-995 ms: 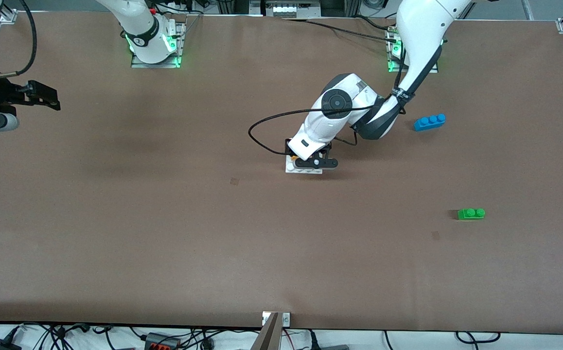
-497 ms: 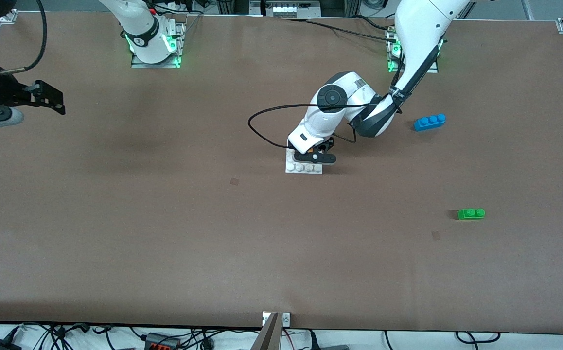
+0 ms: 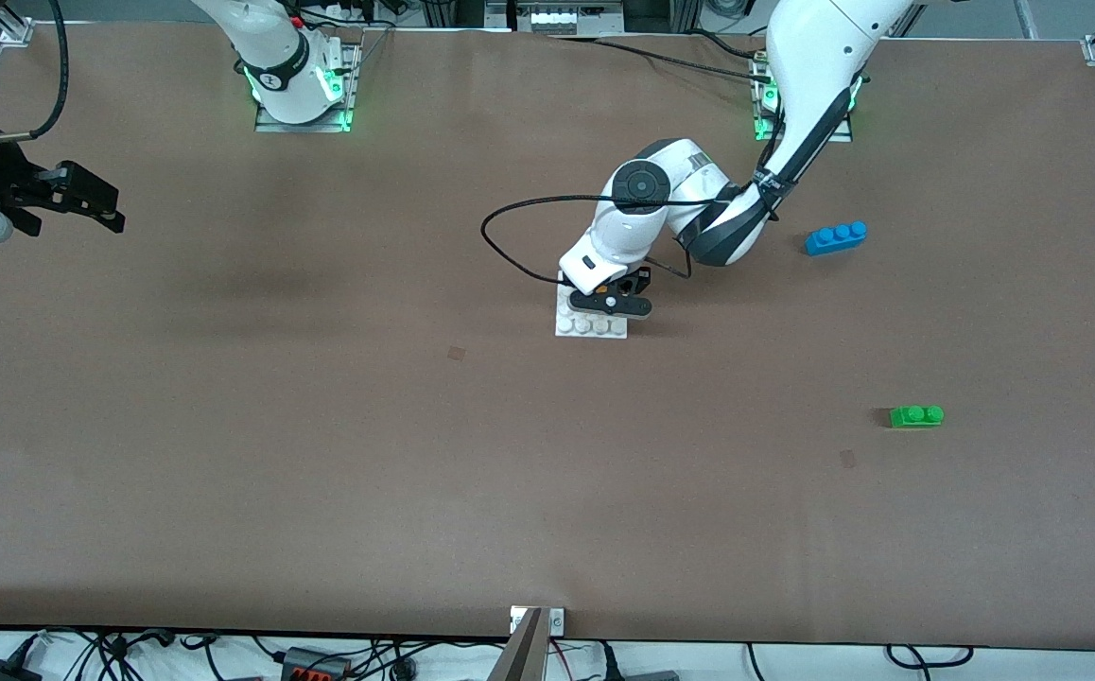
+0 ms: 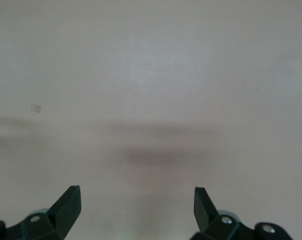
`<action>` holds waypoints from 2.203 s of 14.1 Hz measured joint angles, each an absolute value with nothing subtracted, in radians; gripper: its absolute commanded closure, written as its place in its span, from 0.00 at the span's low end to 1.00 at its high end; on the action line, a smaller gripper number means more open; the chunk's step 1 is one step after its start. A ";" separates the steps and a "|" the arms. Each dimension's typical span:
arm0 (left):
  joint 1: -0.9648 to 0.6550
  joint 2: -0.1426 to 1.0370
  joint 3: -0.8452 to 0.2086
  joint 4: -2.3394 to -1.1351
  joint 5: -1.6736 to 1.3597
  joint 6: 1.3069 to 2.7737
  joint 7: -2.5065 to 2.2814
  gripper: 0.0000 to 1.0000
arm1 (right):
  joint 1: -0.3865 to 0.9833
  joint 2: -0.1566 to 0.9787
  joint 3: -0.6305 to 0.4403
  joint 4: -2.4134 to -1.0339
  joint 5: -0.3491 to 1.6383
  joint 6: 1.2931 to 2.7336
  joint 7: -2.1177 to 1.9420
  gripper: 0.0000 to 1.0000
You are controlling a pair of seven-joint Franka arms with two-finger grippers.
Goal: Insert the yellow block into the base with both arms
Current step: 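Lower the yellow block onto the base studs and press with the left gripper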
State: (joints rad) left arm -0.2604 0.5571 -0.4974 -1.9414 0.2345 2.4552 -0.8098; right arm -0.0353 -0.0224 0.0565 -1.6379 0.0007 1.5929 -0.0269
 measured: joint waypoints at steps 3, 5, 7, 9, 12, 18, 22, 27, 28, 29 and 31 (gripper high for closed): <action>-0.260 0.559 -0.498 -1.953 0.235 2.455 -0.839 0.45 | -0.040 -0.022 0.056 -1.638 0.003 1.564 -0.010 0.00; -0.261 0.561 -0.500 -1.960 0.235 2.455 -0.844 0.44 | -0.040 -0.023 0.056 -1.637 0.003 1.548 -0.006 0.00; -0.261 0.562 -0.501 -1.961 0.235 2.457 -0.845 0.44 | -0.040 -0.023 0.057 -1.636 0.003 1.546 -0.006 0.00; -0.261 0.563 -0.501 -1.961 0.238 2.460 -0.847 0.44 | -0.040 -0.023 0.057 -1.635 0.003 1.545 -0.005 0.00; -0.264 0.566 -0.503 -1.961 0.239 2.465 -0.852 0.44 | -0.040 -0.023 0.057 -1.635 0.003 1.545 -0.005 0.00; -0.270 0.577 -0.505 -1.959 0.241 2.476 -0.857 0.42 | -0.040 -0.023 0.057 -1.635 0.003 1.544 -0.005 0.00; -0.271 0.598 -0.510 -1.958 0.329 2.477 -0.923 0.42 | -0.040 -0.023 0.057 -1.635 0.003 1.543 -0.005 0.00; -0.268 0.610 -0.511 -1.923 0.356 2.453 -0.958 0.00 | -0.040 -0.023 0.057 -1.635 0.003 1.543 -0.005 0.00; -0.264 0.609 -0.513 -1.895 0.356 2.409 -0.958 0.00 | -0.040 -0.023 0.057 -1.635 0.003 1.543 -0.005 0.00; -0.255 0.607 -0.524 -1.853 0.356 2.347 -0.959 0.00 | -0.040 -0.023 0.057 -1.635 0.003 1.543 -0.005 0.00; -0.212 0.590 -0.560 -1.763 0.356 2.225 -0.944 0.00 | -0.040 -0.023 0.057 -1.635 0.003 1.543 -0.005 0.00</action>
